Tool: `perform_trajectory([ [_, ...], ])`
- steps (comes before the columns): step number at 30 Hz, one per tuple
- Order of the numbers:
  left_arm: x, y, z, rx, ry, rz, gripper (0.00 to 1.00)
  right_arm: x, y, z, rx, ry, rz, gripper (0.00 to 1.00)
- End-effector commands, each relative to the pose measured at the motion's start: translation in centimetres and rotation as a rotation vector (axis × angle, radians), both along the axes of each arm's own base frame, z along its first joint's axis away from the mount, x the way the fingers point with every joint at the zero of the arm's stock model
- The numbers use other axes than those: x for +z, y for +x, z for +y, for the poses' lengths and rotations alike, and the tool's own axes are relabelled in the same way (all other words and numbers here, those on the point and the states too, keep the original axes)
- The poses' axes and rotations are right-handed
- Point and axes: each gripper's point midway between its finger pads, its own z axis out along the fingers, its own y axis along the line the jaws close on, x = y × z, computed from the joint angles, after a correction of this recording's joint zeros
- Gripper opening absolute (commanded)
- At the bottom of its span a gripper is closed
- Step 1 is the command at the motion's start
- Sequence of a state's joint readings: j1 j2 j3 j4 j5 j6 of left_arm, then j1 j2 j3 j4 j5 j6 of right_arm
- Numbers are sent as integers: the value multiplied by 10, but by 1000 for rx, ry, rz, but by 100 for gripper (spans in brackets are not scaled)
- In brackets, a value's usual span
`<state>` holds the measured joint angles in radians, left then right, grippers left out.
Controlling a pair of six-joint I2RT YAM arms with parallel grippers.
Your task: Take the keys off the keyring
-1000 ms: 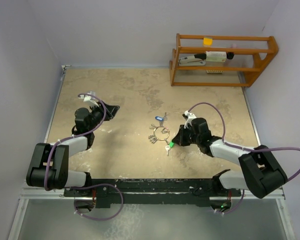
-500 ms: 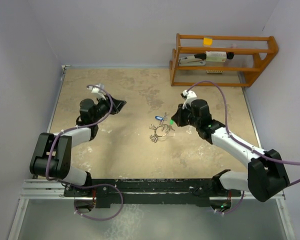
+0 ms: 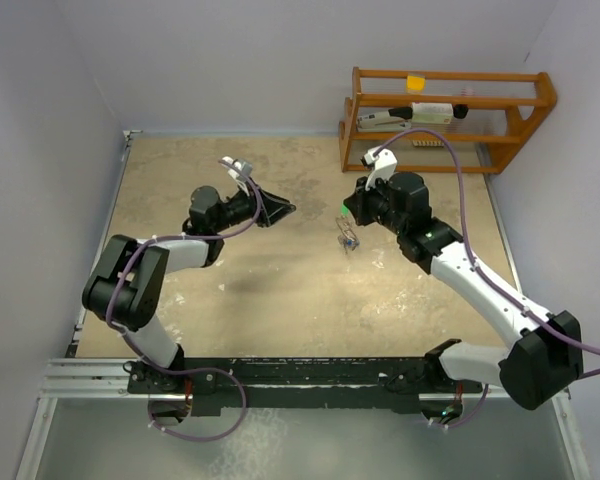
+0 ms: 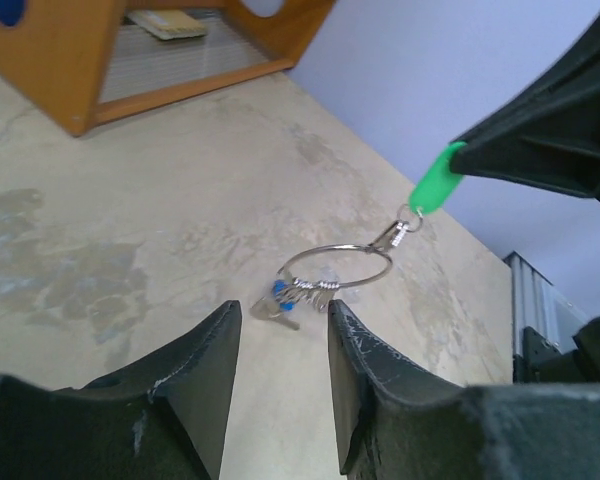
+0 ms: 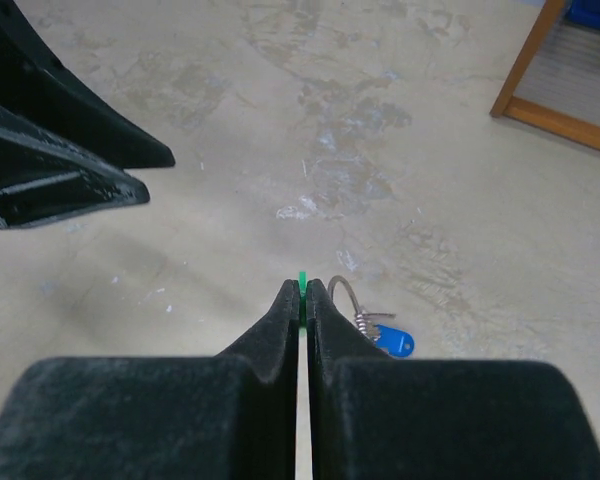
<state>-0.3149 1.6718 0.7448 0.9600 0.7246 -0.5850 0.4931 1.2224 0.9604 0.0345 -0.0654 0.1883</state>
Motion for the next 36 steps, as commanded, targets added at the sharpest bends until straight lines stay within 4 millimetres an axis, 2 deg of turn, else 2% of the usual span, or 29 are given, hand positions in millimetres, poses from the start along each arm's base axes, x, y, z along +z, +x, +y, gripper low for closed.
perform_trajectory([
  [1,41,-18,-26,-143,-109,-152,38,56,0,4,24,25,-126,0],
  [5,56,-38,-40,-250,-214,-185,41,73,-5,10,55,46,-149,0],
  [7,71,-57,-43,-329,-291,-247,42,79,-8,14,79,60,-153,0],
  [13,54,-74,-63,-447,-259,-243,43,91,-17,23,125,90,-154,0],
  [19,60,-81,-65,-452,-261,-270,43,93,-18,23,118,88,-160,0],
  [24,61,-74,-60,-358,-237,-308,43,97,-22,31,141,102,-170,0],
  [29,34,-46,-56,-194,-64,-319,44,104,-27,38,168,118,-179,0],
  [30,23,-41,-57,-171,-3,-301,44,106,-29,39,175,123,-182,0],
  [36,-2,-35,-59,-150,262,-342,49,108,-35,43,196,144,-182,0],
])
